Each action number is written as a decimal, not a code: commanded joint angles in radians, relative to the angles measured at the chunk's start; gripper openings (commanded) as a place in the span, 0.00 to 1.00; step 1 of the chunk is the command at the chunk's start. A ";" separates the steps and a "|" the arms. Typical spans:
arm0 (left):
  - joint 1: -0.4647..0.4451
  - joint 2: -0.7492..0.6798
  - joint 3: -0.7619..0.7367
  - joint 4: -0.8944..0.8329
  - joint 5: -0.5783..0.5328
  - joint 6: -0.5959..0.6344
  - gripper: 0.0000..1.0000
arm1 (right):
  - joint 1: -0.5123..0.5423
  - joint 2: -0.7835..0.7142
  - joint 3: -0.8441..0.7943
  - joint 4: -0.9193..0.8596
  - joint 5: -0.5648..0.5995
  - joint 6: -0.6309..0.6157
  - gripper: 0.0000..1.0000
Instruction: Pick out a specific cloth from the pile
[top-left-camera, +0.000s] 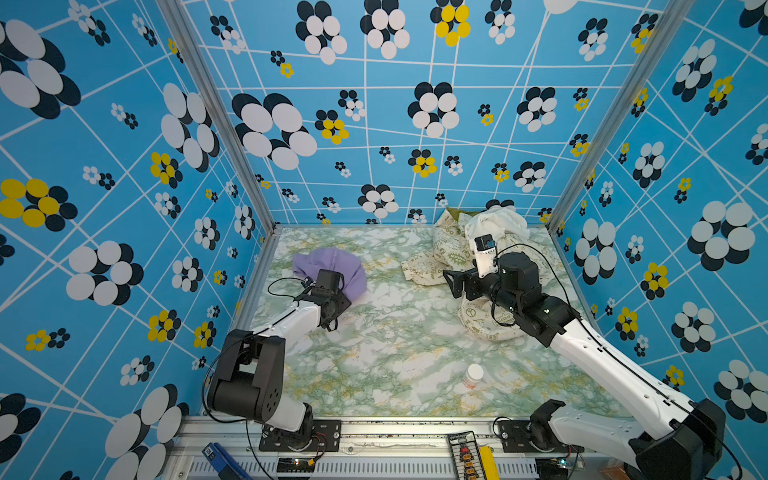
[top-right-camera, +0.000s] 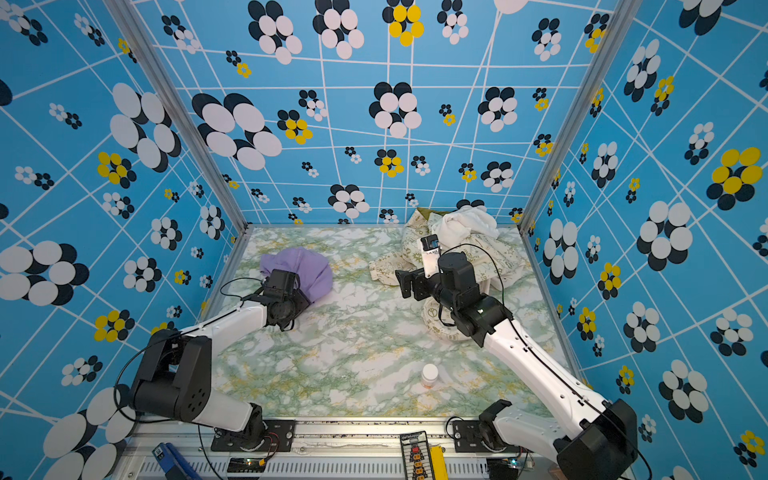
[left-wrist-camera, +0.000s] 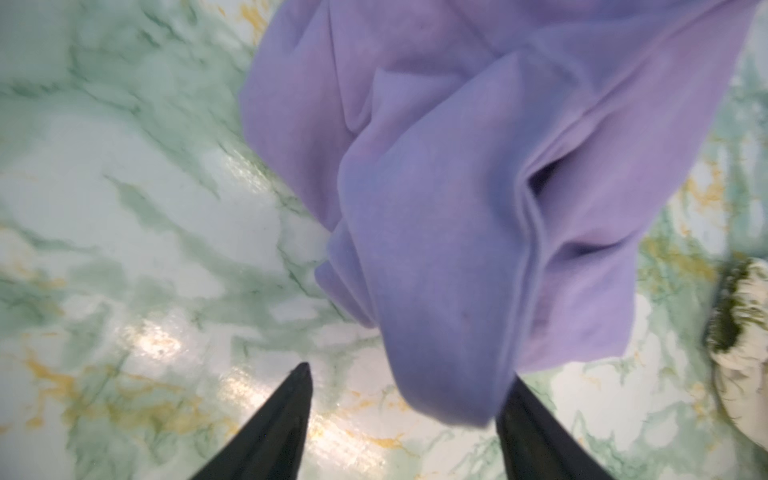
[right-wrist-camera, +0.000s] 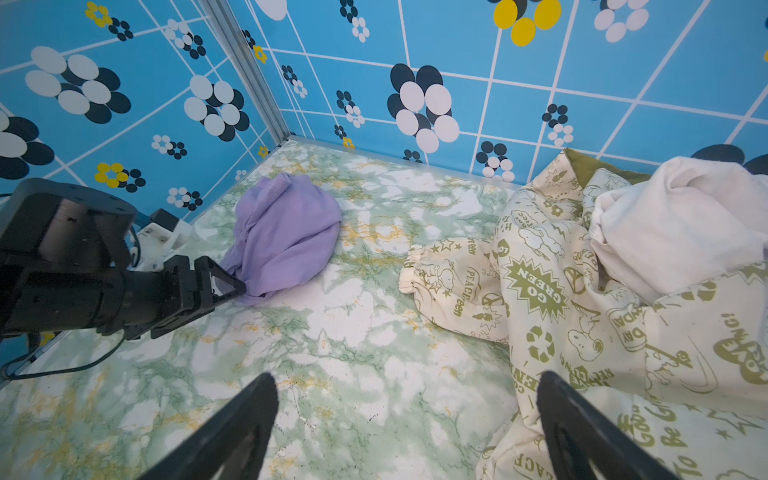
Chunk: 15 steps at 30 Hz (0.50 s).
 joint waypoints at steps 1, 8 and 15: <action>-0.004 -0.129 0.034 -0.022 -0.077 -0.006 0.91 | -0.005 -0.020 -0.013 -0.016 -0.006 -0.025 0.99; -0.005 -0.185 0.191 -0.043 -0.081 0.137 0.99 | -0.005 -0.022 -0.022 -0.002 0.006 -0.033 0.99; -0.003 -0.011 0.244 0.016 0.048 0.141 0.99 | -0.005 -0.024 -0.021 -0.005 0.012 -0.031 0.99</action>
